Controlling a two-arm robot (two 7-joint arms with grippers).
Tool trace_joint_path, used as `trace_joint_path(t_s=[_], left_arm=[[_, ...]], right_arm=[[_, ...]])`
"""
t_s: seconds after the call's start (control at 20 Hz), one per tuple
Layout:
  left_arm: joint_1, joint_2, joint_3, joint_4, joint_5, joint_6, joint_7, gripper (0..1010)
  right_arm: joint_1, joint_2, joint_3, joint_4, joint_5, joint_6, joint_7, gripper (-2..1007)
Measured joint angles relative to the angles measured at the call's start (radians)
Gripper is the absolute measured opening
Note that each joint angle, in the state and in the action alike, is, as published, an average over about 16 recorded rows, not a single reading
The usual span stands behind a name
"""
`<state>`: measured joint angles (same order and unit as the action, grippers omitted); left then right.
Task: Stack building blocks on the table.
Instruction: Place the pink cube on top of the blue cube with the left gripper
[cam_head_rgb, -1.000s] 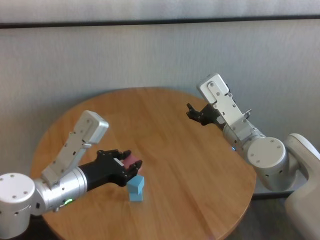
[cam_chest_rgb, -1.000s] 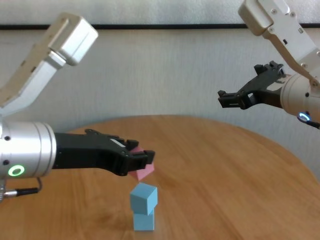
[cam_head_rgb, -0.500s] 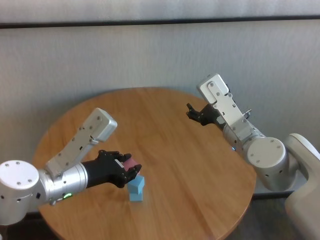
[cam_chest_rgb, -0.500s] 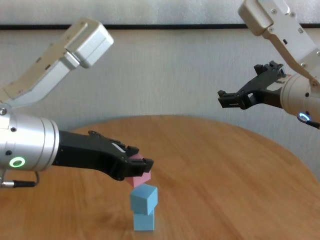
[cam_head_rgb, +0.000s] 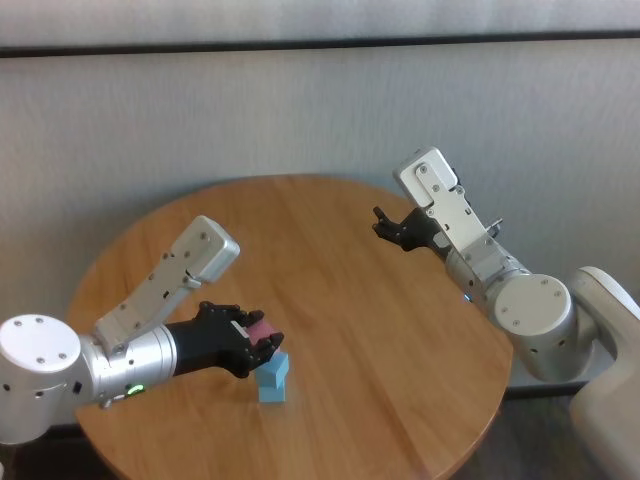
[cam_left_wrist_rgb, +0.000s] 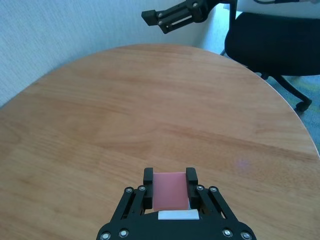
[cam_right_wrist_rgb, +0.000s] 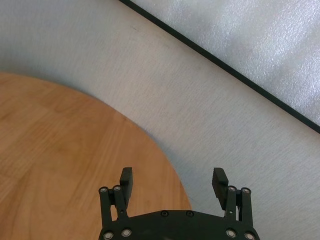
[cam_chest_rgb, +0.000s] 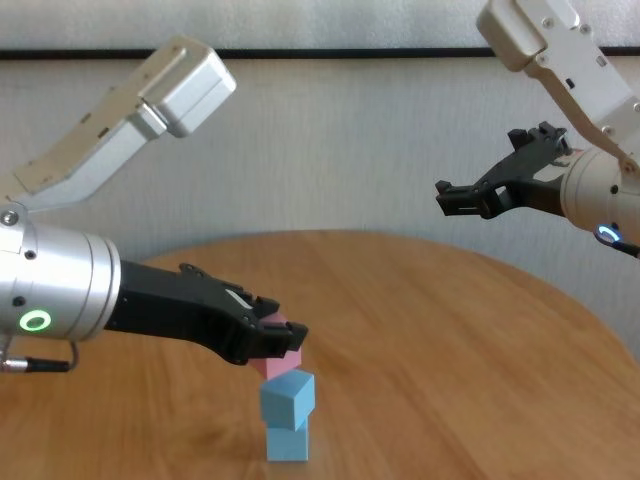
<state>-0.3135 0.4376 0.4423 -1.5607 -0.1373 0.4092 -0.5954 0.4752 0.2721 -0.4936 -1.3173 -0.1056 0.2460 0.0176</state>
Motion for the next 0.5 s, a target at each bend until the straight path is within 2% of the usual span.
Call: trace_joint_path(t_s=[0.5], left_arm=[[-0.021,0.008,0.030,0.016,-0.015,0.002,-0.003,396]], right_arm=[[0.000,0.000,0.000,0.000,0.000,0.000,0.000,1001]])
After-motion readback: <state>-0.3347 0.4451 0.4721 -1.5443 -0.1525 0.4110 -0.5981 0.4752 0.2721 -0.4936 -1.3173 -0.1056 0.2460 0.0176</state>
